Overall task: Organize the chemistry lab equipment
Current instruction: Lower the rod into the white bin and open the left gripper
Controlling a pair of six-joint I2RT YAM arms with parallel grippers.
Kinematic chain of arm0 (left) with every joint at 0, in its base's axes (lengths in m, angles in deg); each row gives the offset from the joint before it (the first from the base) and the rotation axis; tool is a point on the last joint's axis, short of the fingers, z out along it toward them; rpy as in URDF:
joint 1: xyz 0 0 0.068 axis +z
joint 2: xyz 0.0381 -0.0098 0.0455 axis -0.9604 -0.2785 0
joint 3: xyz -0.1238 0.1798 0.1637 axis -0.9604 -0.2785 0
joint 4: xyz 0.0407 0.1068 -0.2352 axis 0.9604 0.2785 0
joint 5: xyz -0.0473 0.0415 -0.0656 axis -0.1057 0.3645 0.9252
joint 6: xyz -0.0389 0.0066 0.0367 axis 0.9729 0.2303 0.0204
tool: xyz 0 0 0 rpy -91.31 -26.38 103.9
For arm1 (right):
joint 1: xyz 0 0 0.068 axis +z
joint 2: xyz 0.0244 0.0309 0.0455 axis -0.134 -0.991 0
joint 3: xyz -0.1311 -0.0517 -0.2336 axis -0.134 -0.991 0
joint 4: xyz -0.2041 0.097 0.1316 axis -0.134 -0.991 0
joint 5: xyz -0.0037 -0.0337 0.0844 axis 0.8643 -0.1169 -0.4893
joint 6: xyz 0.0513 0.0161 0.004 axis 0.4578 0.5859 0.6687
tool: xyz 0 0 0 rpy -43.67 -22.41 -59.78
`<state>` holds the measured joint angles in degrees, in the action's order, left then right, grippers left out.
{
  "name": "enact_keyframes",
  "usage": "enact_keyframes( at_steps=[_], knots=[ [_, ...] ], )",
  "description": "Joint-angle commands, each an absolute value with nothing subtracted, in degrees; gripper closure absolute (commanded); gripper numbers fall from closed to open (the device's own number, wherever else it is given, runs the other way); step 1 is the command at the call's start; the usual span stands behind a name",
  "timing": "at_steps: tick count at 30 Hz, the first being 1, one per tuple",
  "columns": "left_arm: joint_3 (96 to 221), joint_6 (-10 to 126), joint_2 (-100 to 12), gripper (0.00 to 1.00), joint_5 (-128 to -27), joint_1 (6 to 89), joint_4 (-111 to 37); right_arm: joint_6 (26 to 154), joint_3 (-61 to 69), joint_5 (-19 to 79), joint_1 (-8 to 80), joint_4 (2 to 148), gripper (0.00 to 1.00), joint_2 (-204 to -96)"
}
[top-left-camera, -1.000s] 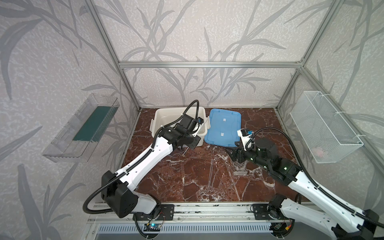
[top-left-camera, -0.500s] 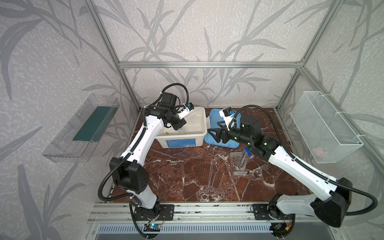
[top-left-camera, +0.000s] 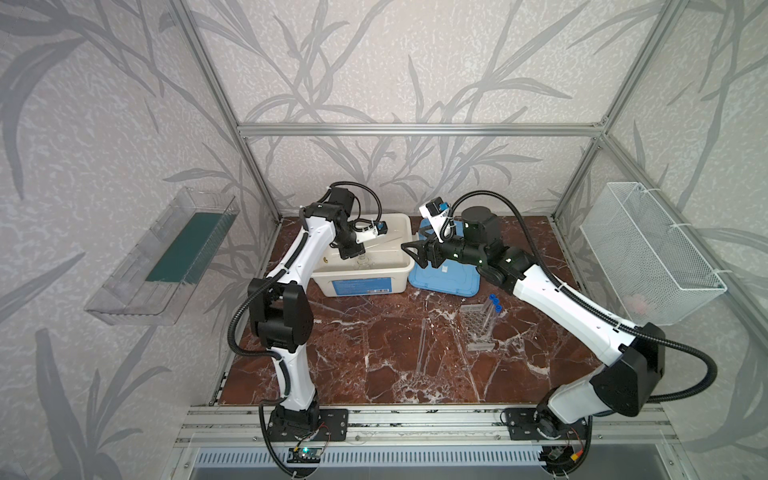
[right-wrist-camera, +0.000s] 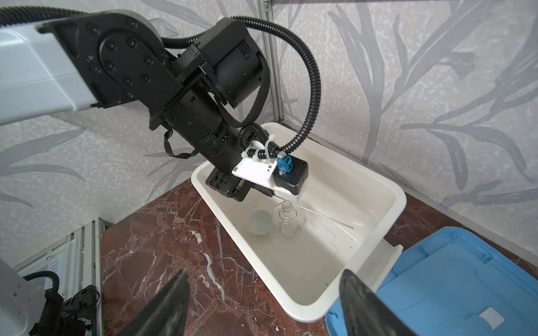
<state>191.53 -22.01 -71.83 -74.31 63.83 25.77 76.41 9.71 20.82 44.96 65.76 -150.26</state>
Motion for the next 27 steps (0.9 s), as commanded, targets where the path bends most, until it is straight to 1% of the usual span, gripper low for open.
enact_keyframes(
  at_steps=[1, 7, 13, 16, 27],
  knots=[
    [190.12, -26.77, -72.44, 1.0, -75.22, 63.55, 26.69, 75.89, 11.79, 18.79, 44.05, 65.21, 0.21, -152.07],
    [187.92, -27.56, -74.48, 1.0, -76.81, 62.86, 25.11, 76.86, 11.98, 17.79, 43.91, 65.96, 0.21, -154.59],
    [187.7, -27.23, -76.57, 1.0, -78.83, 60.38, 24.53, 78.23, 10.84, 17.61, 43.96, 67.76, 0.21, -155.11],
    [188.14, -26.93, -78.2, 1.0, -81.66, 59.17, 24.88, 78.77, 10.74, 17.28, 43.93, 67.68, 0.21, -155.44],
    [189.32, -23.99, -81.22, 1.0, -82.44, 58.45, 25.43, 77.41, 11.89, 17.43, 44.1, 64.31, 0.21, -156.73]
  ],
)
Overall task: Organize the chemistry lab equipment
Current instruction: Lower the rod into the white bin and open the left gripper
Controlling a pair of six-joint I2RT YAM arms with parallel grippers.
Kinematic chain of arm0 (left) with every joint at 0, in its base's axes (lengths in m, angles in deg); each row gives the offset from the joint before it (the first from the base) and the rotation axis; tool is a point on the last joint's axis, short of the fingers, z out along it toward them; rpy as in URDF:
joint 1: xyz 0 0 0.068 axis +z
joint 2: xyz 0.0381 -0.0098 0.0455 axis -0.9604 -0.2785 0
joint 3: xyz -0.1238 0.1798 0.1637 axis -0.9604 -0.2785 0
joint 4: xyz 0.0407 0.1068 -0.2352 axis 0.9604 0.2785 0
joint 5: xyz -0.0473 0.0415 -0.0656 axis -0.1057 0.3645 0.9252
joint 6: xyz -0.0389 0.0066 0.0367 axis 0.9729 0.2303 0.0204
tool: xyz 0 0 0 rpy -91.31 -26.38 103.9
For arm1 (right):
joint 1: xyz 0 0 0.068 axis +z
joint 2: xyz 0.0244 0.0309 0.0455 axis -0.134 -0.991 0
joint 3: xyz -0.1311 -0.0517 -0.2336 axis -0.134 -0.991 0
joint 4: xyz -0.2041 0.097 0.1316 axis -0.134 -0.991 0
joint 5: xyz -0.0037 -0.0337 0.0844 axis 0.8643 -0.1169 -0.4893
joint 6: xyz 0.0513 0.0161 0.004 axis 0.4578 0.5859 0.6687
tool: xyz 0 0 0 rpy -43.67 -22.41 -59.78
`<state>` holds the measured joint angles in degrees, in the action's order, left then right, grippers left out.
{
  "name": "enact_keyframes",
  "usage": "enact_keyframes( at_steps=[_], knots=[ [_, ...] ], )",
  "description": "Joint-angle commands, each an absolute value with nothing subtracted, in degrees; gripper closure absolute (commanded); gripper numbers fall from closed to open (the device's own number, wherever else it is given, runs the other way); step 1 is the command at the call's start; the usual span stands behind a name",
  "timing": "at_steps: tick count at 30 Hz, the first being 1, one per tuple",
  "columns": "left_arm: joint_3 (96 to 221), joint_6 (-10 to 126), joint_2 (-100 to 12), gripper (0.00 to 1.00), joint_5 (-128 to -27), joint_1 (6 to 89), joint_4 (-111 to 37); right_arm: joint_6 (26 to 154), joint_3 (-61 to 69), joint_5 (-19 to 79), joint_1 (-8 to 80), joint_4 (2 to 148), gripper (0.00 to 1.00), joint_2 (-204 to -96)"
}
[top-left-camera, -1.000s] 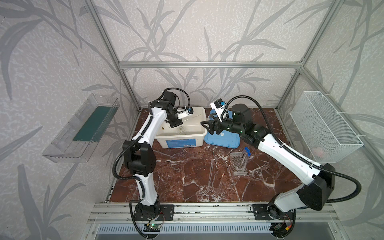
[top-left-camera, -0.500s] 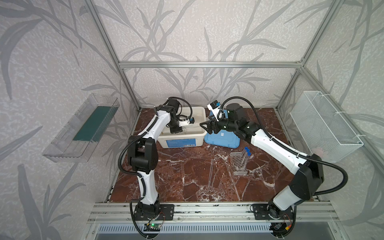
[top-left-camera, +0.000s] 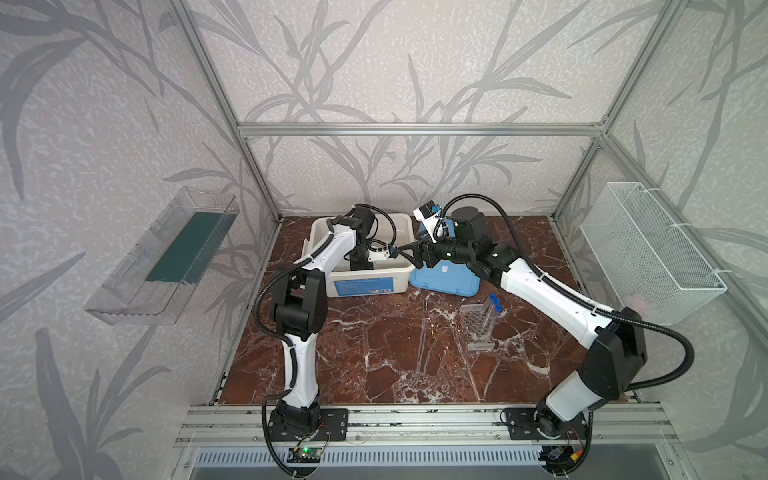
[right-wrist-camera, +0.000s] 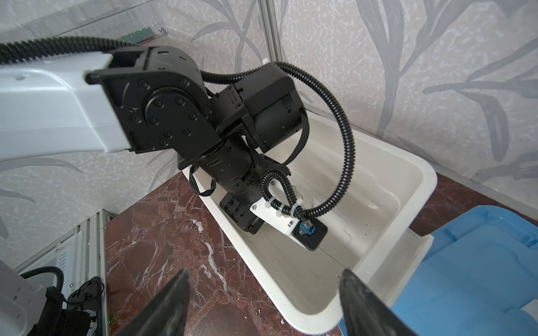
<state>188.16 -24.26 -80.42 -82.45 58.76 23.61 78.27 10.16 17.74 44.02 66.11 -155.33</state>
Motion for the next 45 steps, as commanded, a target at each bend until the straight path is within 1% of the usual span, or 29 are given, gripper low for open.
enact_keyframes(
  at_steps=[1, 6, 14, 19, 23, 31, 33, 37, 38, 41, 44, 45],
  knots=[
    [189.35, -23.73, -81.46, 1.0, -82.42, 58.36, 25.38, 77.14, 12.57, 18.34, 44.16, 63.25, 0.21, -157.28],
    [188.52, -23.45, -83.23, 1.0, -84.25, 58.19, 25.35, 76.49, 16.79, 22.17, 44.45, 57.39, 0.23, -160.93],
    [188.0, -22.55, -84.22, 1.0, -84.28, 57.53, 24.49, 75.51, 19.45, 22.72, 45.76, 55.07, 0.24, -164.25],
    [187.08, -20.31, -85.77, 0.98, -85.81, 56.94, 24.01, 74.88, 20.58, 23.44, 46.44, 53.82, 0.24, -165.45],
    [186.66, -19.88, -85.91, 0.95, -86.14, 56.96, 23.32, 74.29, 20.94, 24.01, 46.9, 53.33, 0.24, -166.0],
    [185.88, -18.71, -85.84, 0.85, -88.18, 56.78, 21.71, 74.54, 21.15, 23.75, 46.9, 53.27, 0.24, -166.12],
    [185.53, -18.49, -84.79, 0.83, -88.34, 56.82, 20.99, 74.4, 20.99, 23.98, 46.9, 53.1, 0.24, -165.86],
    [186.43, -18.52, -83.16, 0.82, -89.15, 56.78, 21.13, 74.76, 20.9, 23.85, 46.92, 53.17, 0.24, -165.28],
    [186.68, -18.34, -82.61, 0.81, -89.44, 56.78, 21.15, 74.83, 20.86, 23.78, 46.9, 53.12, 0.24, -165.03],
    [187.43, -18.03, -80.18, 0.77, -89.95, 56.78, 21.24, 74.95, 20.74, 24.01, 46.9, 52.93, 0.24, -163.99],
    [188.8, -17.47, -77.37, 0.77, -88.83, 56.77, 22.05, 74.89, 20.6, 24.59, 46.9, 52.6, 0.23, -162.64],
    [189.11, -17.27, -76.25, 0.75, -88.72, 56.65, 22.07, 74.89, 20.54, 24.72, 46.9, 52.54, 0.22, -162.06]
  ],
)
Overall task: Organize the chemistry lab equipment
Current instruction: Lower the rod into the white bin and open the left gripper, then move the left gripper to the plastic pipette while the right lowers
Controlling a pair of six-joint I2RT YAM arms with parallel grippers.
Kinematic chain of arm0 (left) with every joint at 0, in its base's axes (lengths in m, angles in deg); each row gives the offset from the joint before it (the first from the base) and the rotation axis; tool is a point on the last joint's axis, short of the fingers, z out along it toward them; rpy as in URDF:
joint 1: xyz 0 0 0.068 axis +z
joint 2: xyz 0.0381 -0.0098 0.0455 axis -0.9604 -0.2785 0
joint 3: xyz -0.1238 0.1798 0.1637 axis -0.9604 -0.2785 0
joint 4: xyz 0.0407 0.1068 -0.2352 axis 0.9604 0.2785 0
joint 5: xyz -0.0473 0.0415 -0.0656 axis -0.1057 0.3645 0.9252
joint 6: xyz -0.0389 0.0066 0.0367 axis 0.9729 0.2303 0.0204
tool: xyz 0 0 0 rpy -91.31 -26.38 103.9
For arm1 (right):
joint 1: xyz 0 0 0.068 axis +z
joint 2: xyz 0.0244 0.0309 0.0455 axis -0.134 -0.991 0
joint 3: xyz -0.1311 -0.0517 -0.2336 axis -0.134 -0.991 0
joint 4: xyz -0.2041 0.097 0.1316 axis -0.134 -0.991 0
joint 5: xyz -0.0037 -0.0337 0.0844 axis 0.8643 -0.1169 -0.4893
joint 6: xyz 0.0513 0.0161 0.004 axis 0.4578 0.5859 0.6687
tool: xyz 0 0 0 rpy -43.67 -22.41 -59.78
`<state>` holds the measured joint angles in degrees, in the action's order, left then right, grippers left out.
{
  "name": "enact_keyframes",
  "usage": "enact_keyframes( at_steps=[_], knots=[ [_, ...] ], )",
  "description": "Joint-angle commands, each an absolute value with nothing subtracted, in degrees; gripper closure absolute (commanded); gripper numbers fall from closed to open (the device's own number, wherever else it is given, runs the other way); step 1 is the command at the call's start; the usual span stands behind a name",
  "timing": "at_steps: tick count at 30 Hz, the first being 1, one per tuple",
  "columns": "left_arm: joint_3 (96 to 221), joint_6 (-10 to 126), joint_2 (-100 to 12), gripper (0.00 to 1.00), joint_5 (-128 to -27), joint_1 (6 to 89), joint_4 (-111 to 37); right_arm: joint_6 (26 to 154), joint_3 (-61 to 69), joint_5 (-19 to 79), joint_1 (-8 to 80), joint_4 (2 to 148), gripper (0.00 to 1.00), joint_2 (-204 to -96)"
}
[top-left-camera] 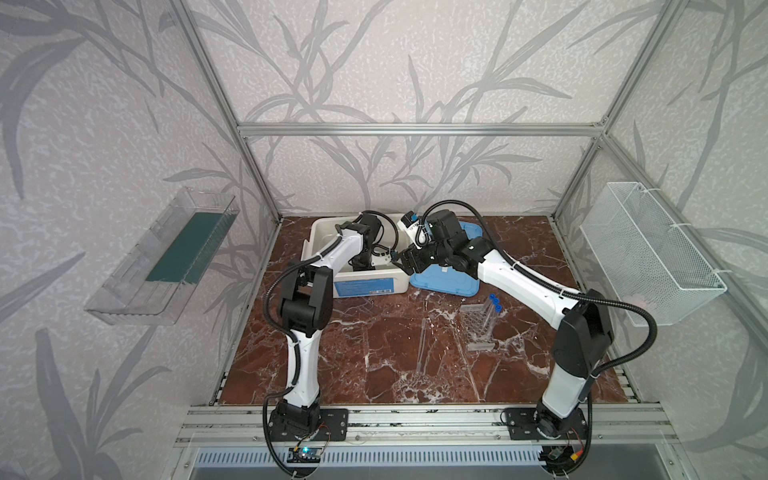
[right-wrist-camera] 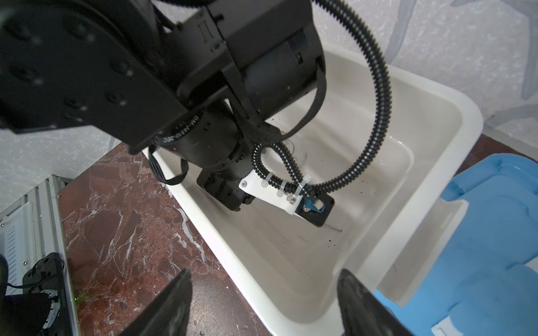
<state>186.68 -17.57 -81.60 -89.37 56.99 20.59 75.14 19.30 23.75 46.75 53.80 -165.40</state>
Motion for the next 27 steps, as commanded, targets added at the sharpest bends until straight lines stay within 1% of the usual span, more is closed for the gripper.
enact_keyframes(
  at_steps=[1, 5, 8, 11, 13, 16, 17, 19, 20, 23, 25, 27],
  knots=[
    [189.21, -17.27, -75.42, 0.73, -89.03, 56.48, 21.97, 74.85, 20.44, 24.73, 46.9, 52.39, 0.21, -161.59],
    [188.17, -17.72, -71.55, 0.58, -92.66, 55.77, 19.86, 74.98, 19.81, 24.99, 46.9, 51.24, 0.17, -159.15],
    [188.66, -15.41, -68.17, 0.55, -91.19, 55.9, 20.23, 75.21, 17.76, 25.83, 46.9, 51.11, 0.1, -155.56],
    [188.39, -12.29, -63.86, 0.51, -90.3, 55.47, 18.72, 75.08, 15.88, 26.55, 46.9, 50.01, 0.01, -151.51],
    [187.53, -9.41, -60.89, 0.48, -91.18, 54.82, 16.58, 74.56, 14.96, 26.92, 46.9, 47.94, 0.01, -148.67],
    [185.58, -0.63, -56.2, 0.35, -91.52, 53.7, 12.72, 75.05, 11.23, 28.85, 46.9, 45.91, 0.01, -143.61],
    [185.2, 3.06, -54.79, 0.27, -91.55, 53.04, 12.1, 75.53, 9.33, 29.64, 46.91, 45.51, 0.01, -141.67],
    [184.01, 11.66, -52.06, 0.08, -93.5, 51.59, 9.87, 76.64, 5.53, 30.79, 46.9, 45.01, 0.01, -137.55],
    [183.83, 15.22, -51.07, 0.01, -93.91, 50.89, 9.79, 76.91, 3.88, 30.6, 46.94, 44.67, 0.01, -136.1],
    [184.34, 26.99, -48.15, 0.01, -93.22, 48.35, 11.34, 78.07, -0.48, 29.56, 46.94, 42.27, 0.01, -132.18],
    [182.86, 32.82, -45.25, 0.01, -87.08, 46.89, 11.93, 80.04, -2.96, 31.02, 47.03, 40.36, 0.01, -130.06],
    [178.41, 39.03, -41.27, 0.01, -80.15, 45.23, 8.99, 82.0, -5.67, 31.84, 46.99, 39.71, 0.01, -127.81]
  ],
)
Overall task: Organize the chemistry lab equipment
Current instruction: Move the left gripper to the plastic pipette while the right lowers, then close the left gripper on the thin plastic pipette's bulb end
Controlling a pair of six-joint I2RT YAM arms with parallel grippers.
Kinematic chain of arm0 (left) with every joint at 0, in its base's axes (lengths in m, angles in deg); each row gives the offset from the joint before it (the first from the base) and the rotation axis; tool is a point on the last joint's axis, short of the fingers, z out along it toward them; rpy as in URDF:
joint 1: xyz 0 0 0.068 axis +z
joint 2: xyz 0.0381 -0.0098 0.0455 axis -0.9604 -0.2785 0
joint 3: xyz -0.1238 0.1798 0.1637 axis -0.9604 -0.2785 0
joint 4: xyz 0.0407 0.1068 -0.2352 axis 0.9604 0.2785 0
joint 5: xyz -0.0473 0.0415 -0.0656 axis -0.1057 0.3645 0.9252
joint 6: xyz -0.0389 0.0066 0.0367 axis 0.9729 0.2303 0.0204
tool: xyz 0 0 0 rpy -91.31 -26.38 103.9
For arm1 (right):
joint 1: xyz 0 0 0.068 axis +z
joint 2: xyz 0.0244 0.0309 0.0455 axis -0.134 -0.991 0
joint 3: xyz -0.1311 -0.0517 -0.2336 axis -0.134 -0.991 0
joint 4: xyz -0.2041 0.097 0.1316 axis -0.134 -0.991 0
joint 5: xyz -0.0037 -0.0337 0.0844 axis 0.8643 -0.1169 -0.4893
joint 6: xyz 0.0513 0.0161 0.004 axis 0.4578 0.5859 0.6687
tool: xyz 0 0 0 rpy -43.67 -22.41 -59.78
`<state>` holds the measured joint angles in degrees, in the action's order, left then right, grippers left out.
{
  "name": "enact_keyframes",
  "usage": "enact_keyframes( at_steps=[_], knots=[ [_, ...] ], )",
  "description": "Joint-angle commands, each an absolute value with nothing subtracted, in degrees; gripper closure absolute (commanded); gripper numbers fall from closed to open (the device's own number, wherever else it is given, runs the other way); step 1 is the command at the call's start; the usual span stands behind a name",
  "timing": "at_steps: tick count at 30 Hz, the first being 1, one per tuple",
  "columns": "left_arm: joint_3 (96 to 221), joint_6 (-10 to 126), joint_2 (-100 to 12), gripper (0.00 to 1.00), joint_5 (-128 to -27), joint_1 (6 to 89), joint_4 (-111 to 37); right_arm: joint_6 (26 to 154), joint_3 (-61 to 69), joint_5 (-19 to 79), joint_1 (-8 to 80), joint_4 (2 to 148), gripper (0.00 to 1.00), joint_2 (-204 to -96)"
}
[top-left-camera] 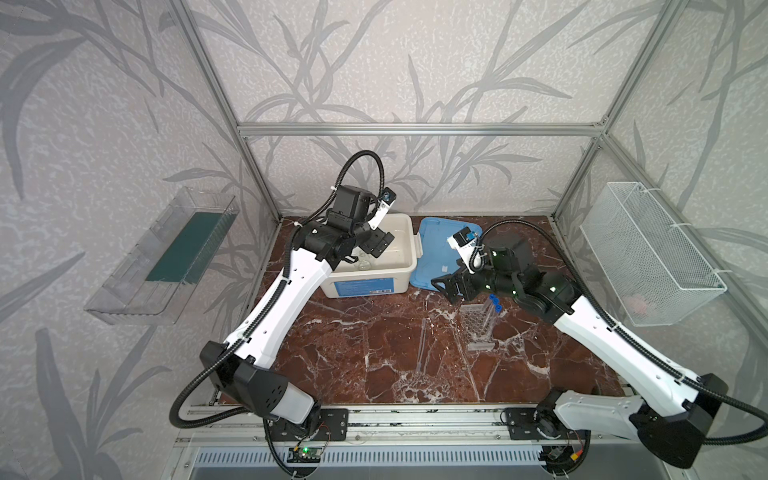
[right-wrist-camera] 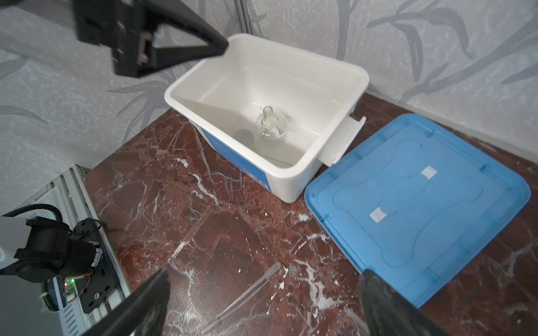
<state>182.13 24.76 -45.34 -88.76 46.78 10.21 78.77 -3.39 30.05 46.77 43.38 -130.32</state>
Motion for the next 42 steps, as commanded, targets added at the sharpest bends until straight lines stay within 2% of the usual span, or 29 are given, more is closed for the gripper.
enact_keyframes(
  at_steps=[1, 9, 12, 19, 22, 24, 27, 32, 39, 42],
  knots=[
    [175.68, 42.95, -39.29, 0.01, -77.06, 44.18, 6.81, 82.92, -7.03, 31.73, 46.99, 39.57, 0.01, -126.84],
    [165.72, 67.18, -34.0, 0.01, -75.02, 36.91, 7.22, 87.18, -15.15, 30.63, 47.57, 41.53, 0.0, -123.5],
    [161.2, 72.48, -34.33, 0.02, -75.78, 34.24, 6.93, 86.98, -17.01, 29.95, 47.52, 42.61, 0.04, -123.56],
    [151.2, 78.42, -38.52, 0.23, -84.75, 28.91, 1.9, 84.8, -18.7, 30.7, 47.68, 44.06, 0.21, -124.1],
    [150.13, 78.89, -42.58, 0.33, -88.06, 26.97, -0.39, 84.74, -18.96, 32.46, 48.03, 44.21, 0.24, -124.2],
    [150.97, 78.37, -46.03, 0.36, -90.09, 25.91, -0.31, 85.02, -19.3, 32.9, 48.2, 44.64, 0.25, -124.11],
    [150.16, 80.55, -50.87, 0.37, -87.91, 26.01, -4.33, 85.36, -19.99, 32.29, 48.52, 45.73, 0.25, -124.01],
    [149.92, 81.45, -57.51, 0.4, -86.66, 25.93, -10.6, 86.28, -20.75, 31.5, 48.75, 45.17, 0.08, -123.86],
    [150.3, 81.88, -61.92, 0.51, -87.78, 25.89, -12.62, 85.0, -22.79, 30.36, 49.1, 46.3, 0.07, -122.21],
    [149.65, 81.95, -63.05, 0.53, -88.29, 25.75, -12.84, 84.59, -23.33, 30.87, 49.1, 46.68, 0.07, -121.4]
  ],
)
